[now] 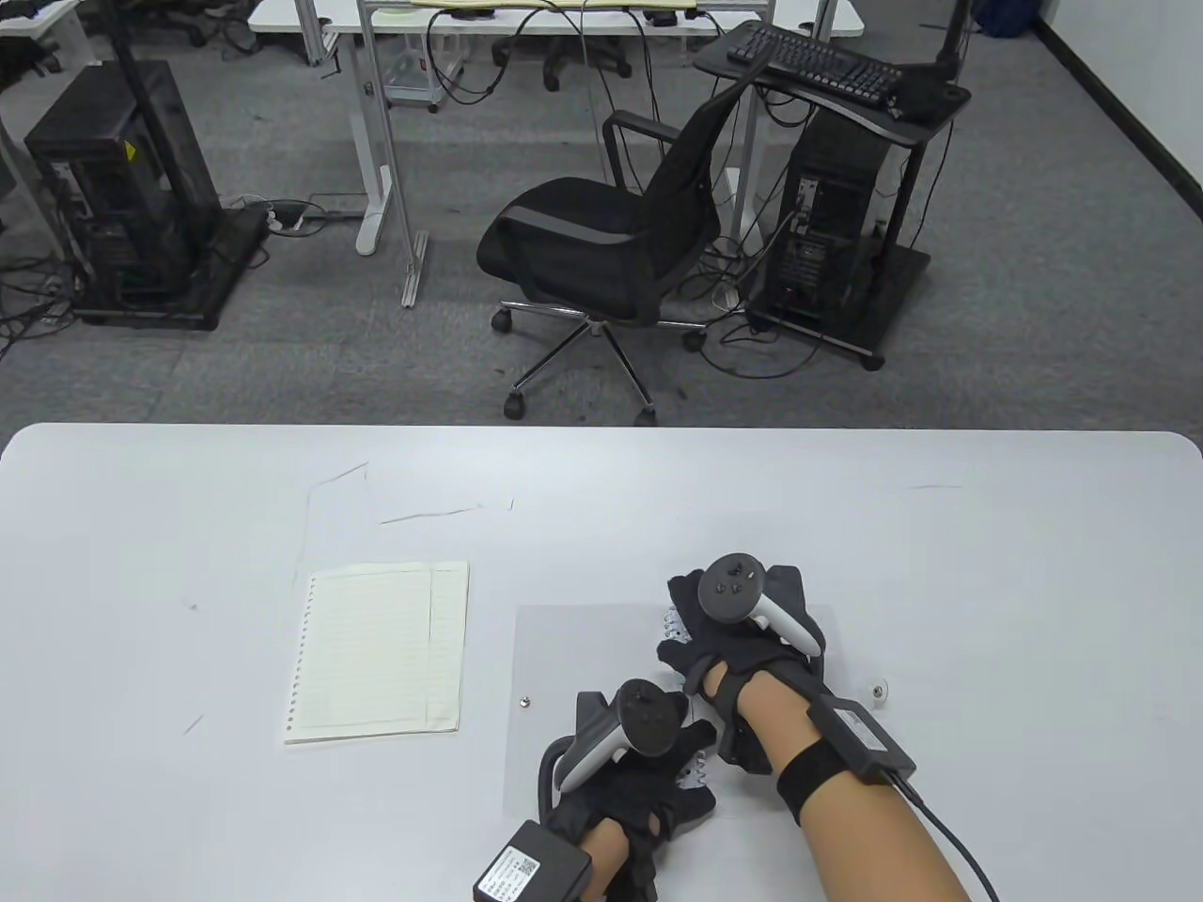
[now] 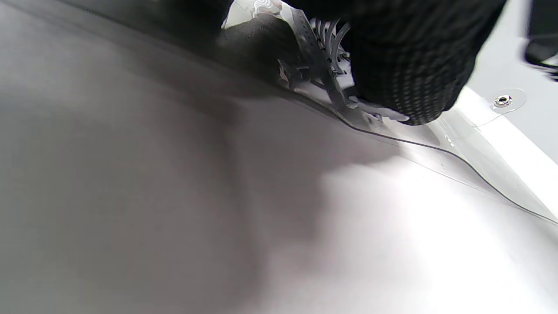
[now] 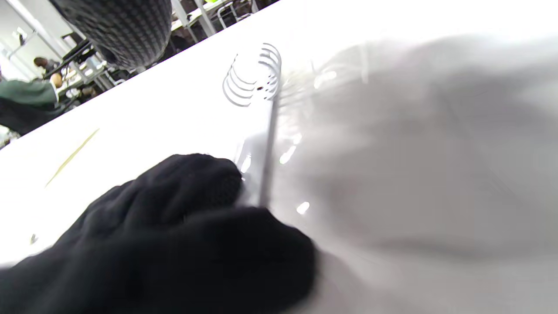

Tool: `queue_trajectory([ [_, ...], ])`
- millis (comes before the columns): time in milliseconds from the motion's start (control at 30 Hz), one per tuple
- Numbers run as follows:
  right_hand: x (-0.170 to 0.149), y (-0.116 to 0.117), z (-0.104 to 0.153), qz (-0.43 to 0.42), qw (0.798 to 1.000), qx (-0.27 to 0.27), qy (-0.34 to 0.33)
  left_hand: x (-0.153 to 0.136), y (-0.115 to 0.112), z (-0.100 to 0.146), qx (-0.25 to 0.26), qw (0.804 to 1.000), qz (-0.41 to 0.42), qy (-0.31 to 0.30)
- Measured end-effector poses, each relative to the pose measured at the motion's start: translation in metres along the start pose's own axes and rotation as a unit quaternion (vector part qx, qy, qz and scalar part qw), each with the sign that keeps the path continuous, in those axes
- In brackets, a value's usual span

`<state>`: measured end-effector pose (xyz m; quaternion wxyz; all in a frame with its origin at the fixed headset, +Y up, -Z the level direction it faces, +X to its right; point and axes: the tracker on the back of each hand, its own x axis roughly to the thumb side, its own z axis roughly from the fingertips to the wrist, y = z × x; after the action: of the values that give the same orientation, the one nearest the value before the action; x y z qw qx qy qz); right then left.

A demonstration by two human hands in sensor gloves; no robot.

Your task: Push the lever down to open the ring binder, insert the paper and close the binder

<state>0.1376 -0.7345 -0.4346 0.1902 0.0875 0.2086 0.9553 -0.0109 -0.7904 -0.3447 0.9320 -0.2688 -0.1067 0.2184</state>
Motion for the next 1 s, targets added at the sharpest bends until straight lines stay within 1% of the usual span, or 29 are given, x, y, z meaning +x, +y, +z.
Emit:
queue_trajectory([
  [100, -0.012, 0.005, 0.03, 0.036, 0.999, 0.014, 0.0, 0.0, 0.0, 0.0, 0.002, 1.0, 0.0, 0.0],
  [167, -0.031, 0.012, 0.051, 0.041, 0.999, 0.014, 0.003, 0.0, 0.0, 0.0, -0.001, 1.0, 0.002, 0.001],
  [200, -0.038, 0.015, 0.057, 0.042, 0.999, 0.012, 0.007, 0.0, 0.0, 0.0, -0.003, 1.0, 0.0, 0.002],
  [233, -0.051, 0.018, 0.064, 0.05, 0.999, 0.002, 0.021, 0.001, 0.0, -0.001, -0.004, 1.0, -0.001, 0.002],
  [333, -0.081, 0.024, 0.076, 0.093, 0.993, -0.027, 0.062, 0.001, 0.0, 0.0, -0.001, 1.0, -0.003, 0.001],
  [367, -0.09, 0.026, 0.078, 0.109, 0.99, -0.043, 0.079, 0.001, 0.0, -0.001, -0.001, 1.0, -0.002, 0.001],
  [400, -0.099, 0.029, 0.081, 0.133, 0.984, -0.072, 0.097, 0.001, 0.0, -0.001, -0.002, 1.0, -0.001, 0.001],
  [433, -0.105, 0.032, 0.082, 0.142, 0.981, -0.083, 0.1, 0.001, 0.001, -0.001, -0.004, 1.0, 0.003, 0.001],
  [467, -0.112, 0.036, 0.081, 0.137, 0.982, -0.075, 0.105, 0.001, 0.001, -0.001, -0.007, 1.0, 0.006, 0.003],
  [500, -0.12, 0.038, 0.079, 0.101, 0.986, -0.025, 0.13, 0.001, 0.001, -0.001, -0.009, 1.0, 0.006, 0.003],
  [533, -0.124, 0.038, 0.078, 0.048, 0.989, 0.02, 0.138, 0.001, 0.001, -0.001, -0.008, 1.0, 0.008, 0.001],
  [567, -0.127, 0.038, 0.077, 0.006, 0.99, 0.029, 0.14, 0.0, 0.002, -0.001, -0.008, 1.0, 0.012, 0.0],
  [600, -0.13, 0.039, 0.078, -0.003, 0.991, 0.017, 0.134, -0.001, 0.002, -0.002, -0.013, 1.0, 0.019, -0.003],
  [633, -0.131, 0.039, 0.078, 0.005, 0.992, 0.007, 0.129, -0.002, 0.003, -0.002, -0.017, 0.999, 0.028, -0.006],
  [700, -0.132, 0.038, 0.077, 0.017, 0.992, 0.015, 0.124, -0.006, 0.006, -0.003, -0.038, 0.997, 0.065, -0.02],
  [767, -0.133, 0.038, 0.077, 0.0, 0.992, 0.024, 0.124, -0.014, 0.023, 0.001, -0.095, 0.99, 0.103, -0.026],
  [800, -0.134, 0.038, 0.077, -0.006, 0.992, 0.026, 0.123, -0.018, 0.036, 0.006, -0.107, 0.987, 0.119, -0.025],
  [833, -0.134, 0.037, 0.077, -0.01, 0.992, 0.029, 0.121, -0.023, 0.053, 0.014, -0.085, 0.987, 0.134, -0.03],
  [900, -0.135, 0.037, 0.077, -0.011, 0.992, 0.03, 0.121, -0.034, 0.088, 0.03, -0.011, 0.988, 0.154, -0.024],
  [967, -0.134, 0.036, 0.077, -0.01, 0.992, 0.032, 0.121, -0.051, 0.127, 0.046, 0.075, 0.98, 0.182, -0.001],
  [1000, -0.133, 0.036, 0.077, -0.009, 0.992, 0.032, 0.121, -0.057, 0.139, 0.049, 0.096, 0.977, 0.192, 0.007],
])
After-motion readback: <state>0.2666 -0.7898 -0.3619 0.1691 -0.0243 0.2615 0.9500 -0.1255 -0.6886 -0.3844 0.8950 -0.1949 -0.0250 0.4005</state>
